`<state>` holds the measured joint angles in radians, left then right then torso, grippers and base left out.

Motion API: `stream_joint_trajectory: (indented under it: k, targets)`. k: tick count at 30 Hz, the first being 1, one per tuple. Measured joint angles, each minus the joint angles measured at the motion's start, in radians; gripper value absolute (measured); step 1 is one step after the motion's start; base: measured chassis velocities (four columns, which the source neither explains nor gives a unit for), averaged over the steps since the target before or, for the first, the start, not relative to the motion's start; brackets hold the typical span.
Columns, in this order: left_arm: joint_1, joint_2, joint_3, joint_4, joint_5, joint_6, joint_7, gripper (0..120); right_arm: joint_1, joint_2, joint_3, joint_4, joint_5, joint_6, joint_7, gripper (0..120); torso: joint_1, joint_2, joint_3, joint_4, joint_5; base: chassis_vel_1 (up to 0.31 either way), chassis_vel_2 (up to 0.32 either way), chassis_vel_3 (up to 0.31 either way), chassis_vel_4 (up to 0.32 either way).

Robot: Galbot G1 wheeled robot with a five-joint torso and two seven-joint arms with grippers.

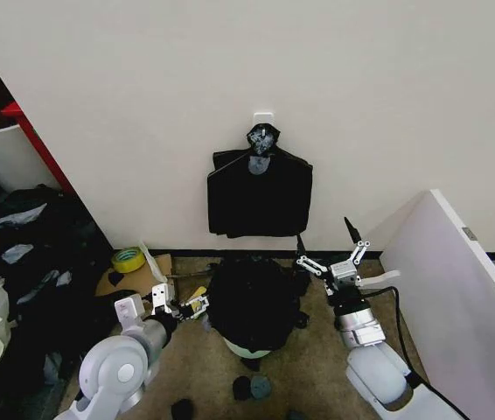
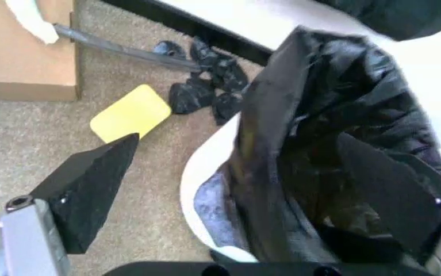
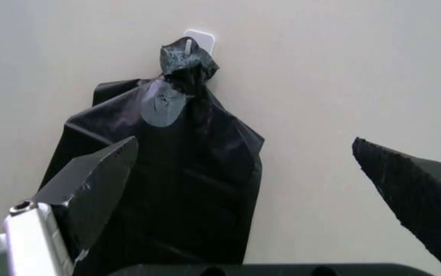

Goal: Place the garbage bag over the trash bin.

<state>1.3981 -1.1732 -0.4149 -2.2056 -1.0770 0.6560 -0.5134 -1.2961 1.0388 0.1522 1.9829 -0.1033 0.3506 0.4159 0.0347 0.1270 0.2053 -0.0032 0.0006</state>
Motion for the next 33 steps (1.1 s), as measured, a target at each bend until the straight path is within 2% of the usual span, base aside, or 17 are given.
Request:
stream_joint_trajectory:
  k: [3, 5, 8, 9, 11, 13, 15, 17, 20, 23, 25, 29, 33]
  targets:
    - [0.001, -0.001, -0.003, -0.032, 0.005, -0.017, -0.004, 100, -0.006, -0.004, 0.006, 0.007, 0.011, 0.0, 0.0, 100, 0.0, 0.0, 0.0, 0.0, 0.0001, 0.0, 0.0, 0.0, 0.0]
    - [0.004, 0.0, -0.008, -0.073, 0.079, -0.095, 0.002, 100, -0.013, -0.009, 0.007, 0.028, 0.078, -0.012, -0.002, 100, 0.0, 0.0, 0.0, -0.0002, 0.0001, 0.0, 0.0, 0.0, 0.0]
    - [0.022, -0.005, -0.015, -0.101, 0.338, -0.282, 0.076, 100, -0.018, -0.008, 0.018, 0.06, 0.177, -0.049, 0.0, 100, 0.0, 0.0, 0.0, -0.0001, 0.0004, 0.0, 0.0, 0.0, 0.0]
    - [0.022, -0.005, -0.015, -0.101, 0.338, -0.282, 0.076, 100, -0.018, -0.008, 0.018, 0.06, 0.177, -0.049, 0.0, 100, 0.0, 0.0, 0.0, -0.0001, 0.0004, 0.0, 0.0, 0.0, 0.0]
    - [0.049, -0.027, -0.02, -0.09, 0.588, -0.456, 0.155, 100, -0.019, -0.001, 0.048, 0.062, 0.177, -0.053, -0.01, 100, 0.0, 0.0, 0.0, 0.0, 0.0001, 0.0, 0.0, 0.0, 0.0]
    - [0.082, -0.054, -0.027, -0.071, 0.772, -0.58, 0.214, 100, -0.025, 0.007, 0.081, 0.061, 0.165, -0.062, -0.026, 100, 0.0, 0.0, 0.0, 0.0, 0.0001, 0.0, 0.0, 0.0, 0.0]
    - [0.125, -0.072, -0.039, -0.069, 0.86, -0.652, 0.28, 100, -0.043, 0.013, 0.121, 0.068, 0.179, -0.084, -0.067, 100, 0.0, 0.0, 0.0, 0.0002, 0.0001, 0.0, 0.0, 0.0, 0.0]
    - [0.141, -0.084, -0.047, -0.078, 0.869, -0.668, 0.314, 100, -0.055, 0.019, 0.148, 0.074, 0.192, -0.096, -0.093, 100, 0.0, 0.0, 0.0, 0.0002, 0.0001, 0.0, 0.0, 0.0, 0.0]
    - [0.155, -0.122, -0.059, -0.132, 0.808, -0.668, 0.398, 100, -0.081, 0.048, 0.231, 0.081, 0.212, -0.114, -0.139, 100, 0.0, 0.0, 0.0, 0.0001, 0.0006, 0.0, 0.0, 0.0, 0.0]
    - [0.146, -0.135, -0.051, -0.137, 0.796, -0.675, 0.441, 100, -0.097, 0.075, 0.29, 0.082, 0.216, -0.125, -0.147, 100, 0.0, 0.0, 0.0, -0.0001, 0.0002, 0.0, 0.0, 0.0, 0.0]
    - [0.141, -0.136, -0.048, -0.135, 0.797, -0.684, 0.448, 100, -0.104, 0.09, 0.31, 0.085, 0.22, -0.133, -0.145, 100, 0.0, 0.0, 0.0, -0.0001, 0.0002, 0.0, 0.0, 0.0, 0.0]
    - [0.135, -0.129, -0.052, -0.119, 0.8, -0.719, 0.449, 100, -0.136, 0.172, 0.382, 0.12, 0.245, -0.182, -0.144, 100, 0.0, 0.0, 0.0, -0.0002, 0.0001, 0.0, 0.0, 0.0, 0.0]
    - [0.148, -0.122, -0.057, -0.118, 0.81, -0.732, 0.447, 100, -0.158, 0.208, 0.39, 0.147, 0.26, -0.208, -0.134, 100, 0.0, 0.0, 0.0, -0.0002, 0.0, 0.0, 0.0, 0.0, 0.0]
